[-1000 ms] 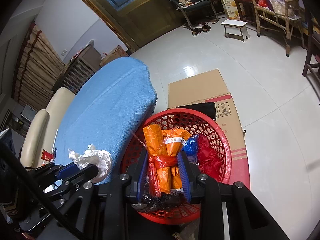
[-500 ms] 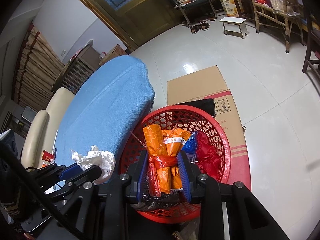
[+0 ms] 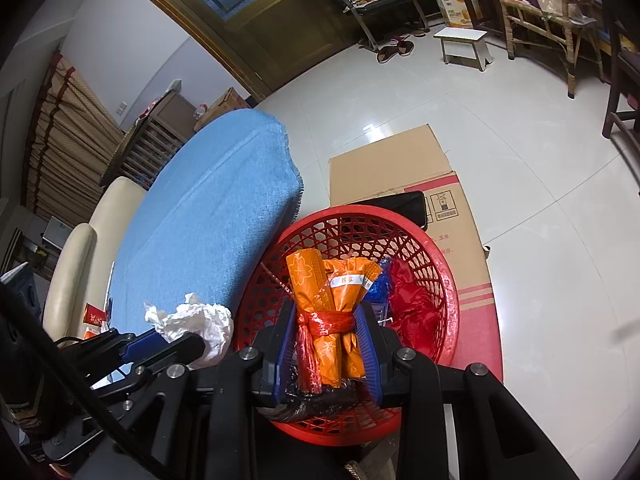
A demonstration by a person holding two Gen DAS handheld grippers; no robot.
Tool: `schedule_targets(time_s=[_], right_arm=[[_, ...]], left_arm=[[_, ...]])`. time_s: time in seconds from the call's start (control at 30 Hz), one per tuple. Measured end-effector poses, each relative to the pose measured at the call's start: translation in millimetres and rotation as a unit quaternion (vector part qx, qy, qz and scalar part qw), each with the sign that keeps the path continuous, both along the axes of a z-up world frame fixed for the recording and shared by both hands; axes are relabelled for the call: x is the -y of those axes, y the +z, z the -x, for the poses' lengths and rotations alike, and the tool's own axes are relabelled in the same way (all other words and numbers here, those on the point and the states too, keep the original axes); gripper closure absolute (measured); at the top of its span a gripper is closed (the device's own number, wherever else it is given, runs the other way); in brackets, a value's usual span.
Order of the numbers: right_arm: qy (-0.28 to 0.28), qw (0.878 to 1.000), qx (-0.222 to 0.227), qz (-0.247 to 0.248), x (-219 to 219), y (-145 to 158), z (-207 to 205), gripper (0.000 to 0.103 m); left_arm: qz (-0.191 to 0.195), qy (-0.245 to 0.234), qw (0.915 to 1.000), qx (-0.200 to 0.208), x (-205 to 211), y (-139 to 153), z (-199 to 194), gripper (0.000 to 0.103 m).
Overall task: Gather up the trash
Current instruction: 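Lower both held items into the red basket and open both grippers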
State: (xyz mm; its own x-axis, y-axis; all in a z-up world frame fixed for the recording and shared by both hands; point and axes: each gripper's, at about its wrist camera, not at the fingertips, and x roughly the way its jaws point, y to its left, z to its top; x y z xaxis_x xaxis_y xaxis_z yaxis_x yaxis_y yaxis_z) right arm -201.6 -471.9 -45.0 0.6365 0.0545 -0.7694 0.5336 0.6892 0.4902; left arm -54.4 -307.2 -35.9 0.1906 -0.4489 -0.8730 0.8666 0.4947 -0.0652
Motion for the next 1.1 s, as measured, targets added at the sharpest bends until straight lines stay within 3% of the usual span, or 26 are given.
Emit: schedule_targets(time_s=[0.97,1.1], right_arm=[[0.001,1.000,0.017,-0.003,-0.8,8.9,-11.6,0.069],[0.001,1.000,0.016,-0.005,-0.3,8.1,-12.1,0.069]], left_arm=[[0.014,-0.003,0.9999,0.005,-2.7,2.6,1.0,0.078],[0.013,0.001,0.9999,0.005,-4.0,2.8,-0.2,0.074]])
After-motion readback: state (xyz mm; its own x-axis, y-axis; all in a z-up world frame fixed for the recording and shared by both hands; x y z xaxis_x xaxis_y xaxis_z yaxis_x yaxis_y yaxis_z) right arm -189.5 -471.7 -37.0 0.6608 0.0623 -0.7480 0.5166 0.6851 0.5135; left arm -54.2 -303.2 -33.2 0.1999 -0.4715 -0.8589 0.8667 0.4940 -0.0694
